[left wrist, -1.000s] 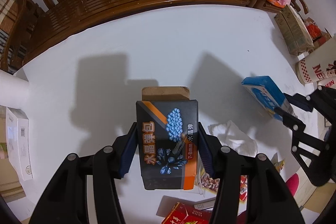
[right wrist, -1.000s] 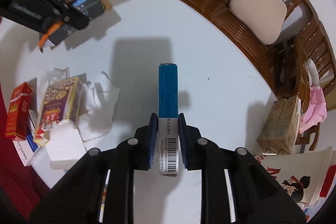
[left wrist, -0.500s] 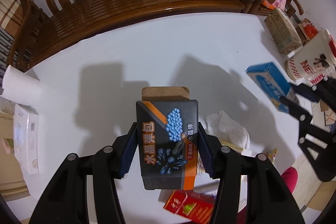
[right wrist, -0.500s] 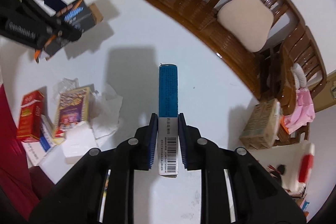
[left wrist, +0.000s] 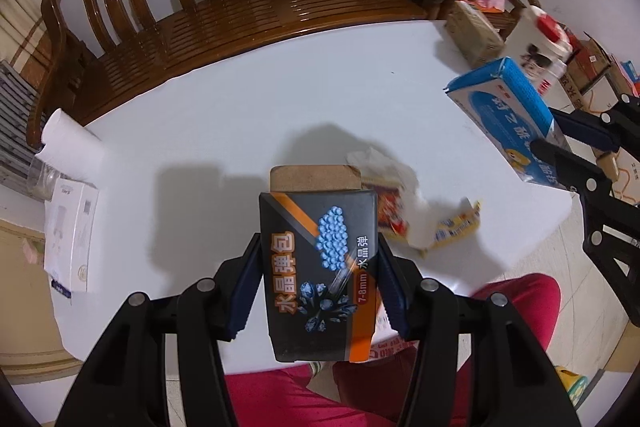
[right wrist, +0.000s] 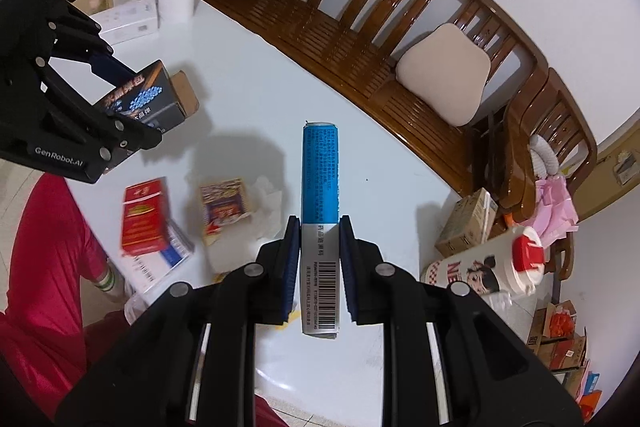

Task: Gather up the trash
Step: 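Carry both held boxes down over the white plastic bag under the table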

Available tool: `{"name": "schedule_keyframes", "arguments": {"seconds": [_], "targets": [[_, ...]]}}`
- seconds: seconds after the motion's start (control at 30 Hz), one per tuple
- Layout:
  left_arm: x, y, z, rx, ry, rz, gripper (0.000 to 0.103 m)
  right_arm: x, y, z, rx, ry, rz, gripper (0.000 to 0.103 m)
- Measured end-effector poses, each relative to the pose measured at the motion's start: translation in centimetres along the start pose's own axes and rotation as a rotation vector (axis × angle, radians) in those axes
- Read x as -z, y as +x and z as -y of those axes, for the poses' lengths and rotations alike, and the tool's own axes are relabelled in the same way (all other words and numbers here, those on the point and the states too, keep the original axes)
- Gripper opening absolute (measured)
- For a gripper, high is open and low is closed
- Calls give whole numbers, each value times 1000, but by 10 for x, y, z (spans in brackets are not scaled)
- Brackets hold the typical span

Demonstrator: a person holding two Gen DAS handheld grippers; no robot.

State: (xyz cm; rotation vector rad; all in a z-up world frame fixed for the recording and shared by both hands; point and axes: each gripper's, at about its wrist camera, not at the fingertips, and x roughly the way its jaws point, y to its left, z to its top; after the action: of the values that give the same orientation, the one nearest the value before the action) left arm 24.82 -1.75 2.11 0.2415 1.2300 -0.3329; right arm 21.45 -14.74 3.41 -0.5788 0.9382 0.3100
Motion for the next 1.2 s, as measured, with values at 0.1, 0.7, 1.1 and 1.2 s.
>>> {"name": "schedule_keyframes", "arguments": {"seconds": [0.1,0.7,1.1,1.2], "targets": [[19,-11,6,9,10,12,52,9,-18,-14,7,-8,12,20],[119,-22,33,29,58,18,52,77,-71,-81,-39,3,34,20],[162,0,53,56,96,0,52,110,-74,-121,-97,-2,16,20],[168,6,53,65,94,-1,52,117,-73,-132,-100,-13,12,20]]}}
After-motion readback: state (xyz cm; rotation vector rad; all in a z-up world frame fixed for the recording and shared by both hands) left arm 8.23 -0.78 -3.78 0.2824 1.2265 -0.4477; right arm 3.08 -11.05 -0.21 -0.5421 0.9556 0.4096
